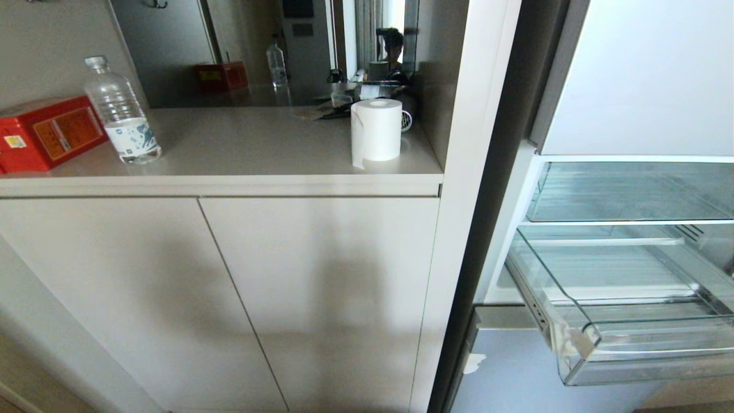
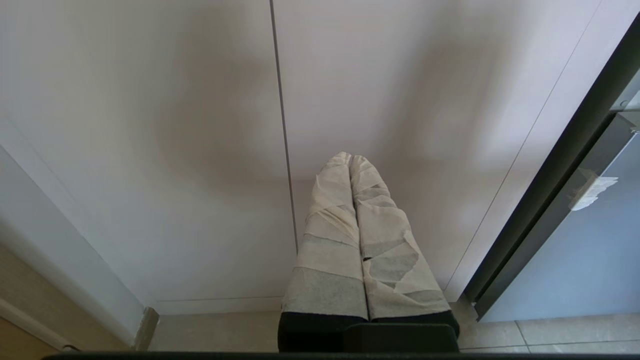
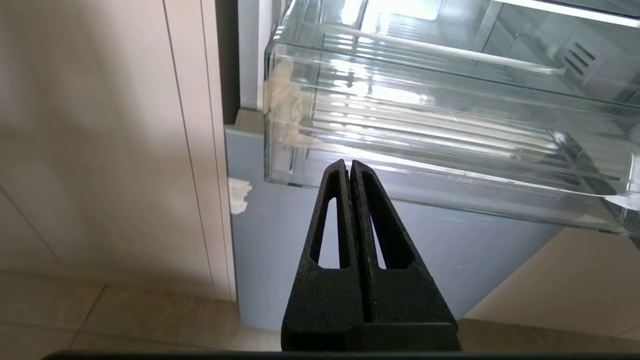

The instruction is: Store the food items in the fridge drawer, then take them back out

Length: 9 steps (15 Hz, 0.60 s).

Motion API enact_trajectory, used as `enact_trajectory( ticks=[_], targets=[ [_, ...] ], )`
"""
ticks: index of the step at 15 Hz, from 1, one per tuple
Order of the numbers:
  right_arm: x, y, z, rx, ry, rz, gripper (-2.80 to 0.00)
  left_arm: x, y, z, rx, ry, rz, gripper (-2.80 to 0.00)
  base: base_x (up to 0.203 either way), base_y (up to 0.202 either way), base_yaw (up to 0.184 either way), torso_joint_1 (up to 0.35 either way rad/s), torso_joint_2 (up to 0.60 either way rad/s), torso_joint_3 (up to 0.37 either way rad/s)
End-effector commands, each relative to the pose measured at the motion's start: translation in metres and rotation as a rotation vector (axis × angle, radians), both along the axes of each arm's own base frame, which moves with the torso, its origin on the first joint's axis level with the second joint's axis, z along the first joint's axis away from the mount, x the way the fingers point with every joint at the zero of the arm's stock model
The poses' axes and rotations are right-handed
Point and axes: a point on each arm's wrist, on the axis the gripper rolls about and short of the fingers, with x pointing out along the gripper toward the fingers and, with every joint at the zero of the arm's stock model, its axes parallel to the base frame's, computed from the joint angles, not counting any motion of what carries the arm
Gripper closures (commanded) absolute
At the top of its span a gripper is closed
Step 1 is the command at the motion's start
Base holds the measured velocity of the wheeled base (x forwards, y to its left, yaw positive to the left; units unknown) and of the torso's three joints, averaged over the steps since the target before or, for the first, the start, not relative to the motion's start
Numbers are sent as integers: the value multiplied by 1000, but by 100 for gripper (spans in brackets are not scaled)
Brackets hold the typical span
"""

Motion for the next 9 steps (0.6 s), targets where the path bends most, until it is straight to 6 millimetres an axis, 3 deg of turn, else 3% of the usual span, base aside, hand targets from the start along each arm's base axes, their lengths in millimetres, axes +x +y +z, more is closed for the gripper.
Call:
enact_trajectory(
  ticks=[1, 5, 9],
  targets=[
    [-1, 0, -2, 9, -2, -1, 0, 0, 0, 0, 0, 1, 1, 0, 0, 0, 0, 0, 0, 0],
    [-1, 0, -2, 9, -2, 2, 0, 0, 0, 0, 0, 1, 1, 0, 1, 0, -19, 1, 1, 1],
    [-1, 0, -2, 19, -3, 1, 0, 0, 0, 0, 0, 1, 1, 0, 0, 5, -169, 2, 2, 2]
  ],
)
